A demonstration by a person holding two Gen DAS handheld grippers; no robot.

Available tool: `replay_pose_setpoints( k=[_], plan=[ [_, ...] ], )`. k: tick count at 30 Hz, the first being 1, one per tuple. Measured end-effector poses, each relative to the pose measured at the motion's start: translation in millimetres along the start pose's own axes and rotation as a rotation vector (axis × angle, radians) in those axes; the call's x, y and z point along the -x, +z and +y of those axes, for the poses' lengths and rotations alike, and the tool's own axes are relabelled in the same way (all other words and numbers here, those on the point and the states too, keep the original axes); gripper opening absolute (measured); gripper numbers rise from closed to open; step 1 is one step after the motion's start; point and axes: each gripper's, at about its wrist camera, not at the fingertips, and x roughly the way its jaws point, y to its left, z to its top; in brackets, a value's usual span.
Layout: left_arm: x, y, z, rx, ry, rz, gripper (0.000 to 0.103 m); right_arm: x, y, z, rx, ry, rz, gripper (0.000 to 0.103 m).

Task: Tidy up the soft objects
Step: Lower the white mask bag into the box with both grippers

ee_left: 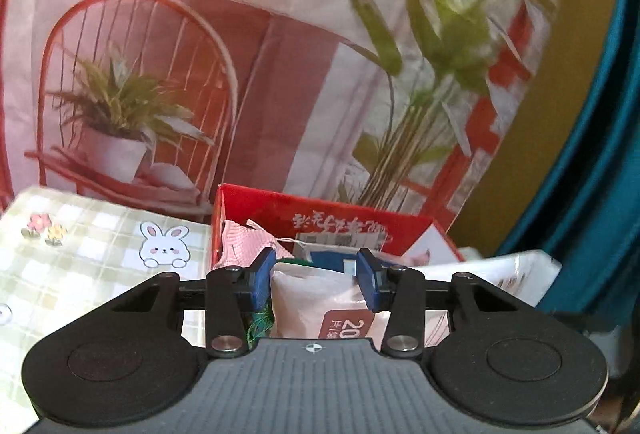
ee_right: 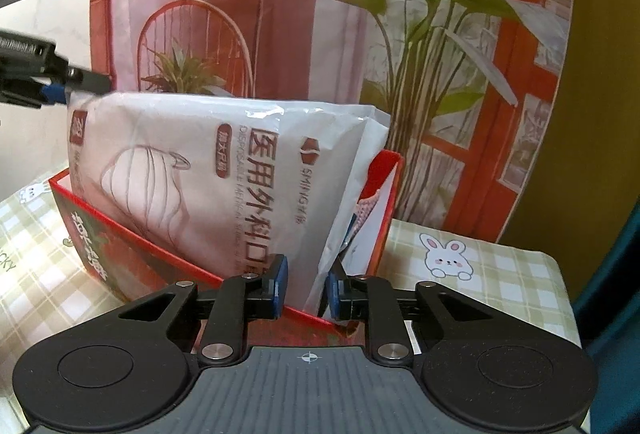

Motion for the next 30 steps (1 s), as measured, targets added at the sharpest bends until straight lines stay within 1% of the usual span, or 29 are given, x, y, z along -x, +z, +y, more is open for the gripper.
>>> replay_pose_setpoints(
  k=[3, 4, 5, 7, 10, 13, 15, 18, 20, 22, 24, 25, 26, 29, 30],
  plan=[
    [1.0, -2.5, 3.3, 0.005, -0.006, 0.008, 0.046, 7.5, 3.4, 0.1, 0.000, 0.018, -0.018, 0.039],
    [0.6, -3.3, 3.7, 0.003, -0.005, 0.012, 0.046, 11.3, 5.1, 1.3, 0.005, 0.015, -0.034, 0.049],
    [0.6, -4.5, 3.5, -0.003, -0.003, 0.014, 0.046, 15.8, 7.8, 2.3, 0.008, 0.009, -0.059, 0.063],
    [1.5, -7.2, 3.2, -0.011, 0.001, 0.014, 0.047, 25.2, 15.3, 2.7, 0.004, 0.008, -0.112, 0.072],
    [4.1, -9.5, 4.8, -0.015, 0.000, 0.016, 0.047, 34.0, 30.5, -0.5, -0.031, 0.018, -0.169, 0.074],
    [5.6, -11.3, 5.5, -0.018, -0.003, 0.024, 0.046, 35.5, 44.2, -5.5, -0.073, 0.004, -0.207, 0.075],
    [5.2, -12.9, 5.8, -0.020, -0.005, 0.032, 0.046, 32.7, 50.7, -11.6, -0.133, 0.013, -0.219, 0.071],
    [4.4, -16.0, 7.0, -0.025, -0.003, 0.039, 0.046, 24.2, 53.5, -20.2, -0.217, 0.022, -0.212, 0.054],
    [4.1, -16.1, 8.3, -0.020, -0.004, 0.040, 0.046, 17.2, 52.8, -24.6, -0.263, -0.005, -0.200, 0.047],
    [4.0, -15.3, 8.4, -0.018, -0.006, 0.042, 0.045, 9.7, 50.7, -30.2, -0.314, -0.002, -0.192, 0.045],
    [4.0, -15.0, 7.2, -0.019, -0.005, 0.044, 0.045, 3.8, 49.5, -36.0, -0.361, 0.021, -0.177, 0.037],
    [4.0, -15.3, 7.3, -0.018, -0.004, 0.046, 0.045, 2.1, 48.9, -36.4, -0.371, 0.024, -0.165, 0.028],
    [4.2, -15.8, 8.3, -0.015, -0.003, 0.047, 0.045, 1.3, 47.7, -35.6, -0.369, 0.007, -0.151, 0.021],
    [3.1, -19.2, 13.0, 0.007, -0.013, 0.062, 0.042, -0.2, 41.1, -35.0, -0.338, 0.007, -0.111, 0.008],
    [2.7, -21.2, 13.6, 0.012, -0.016, 0.071, 0.042, 0.1, 37.6, -33.9, -0.329, 0.012, -0.093, 0.008]
  ],
)
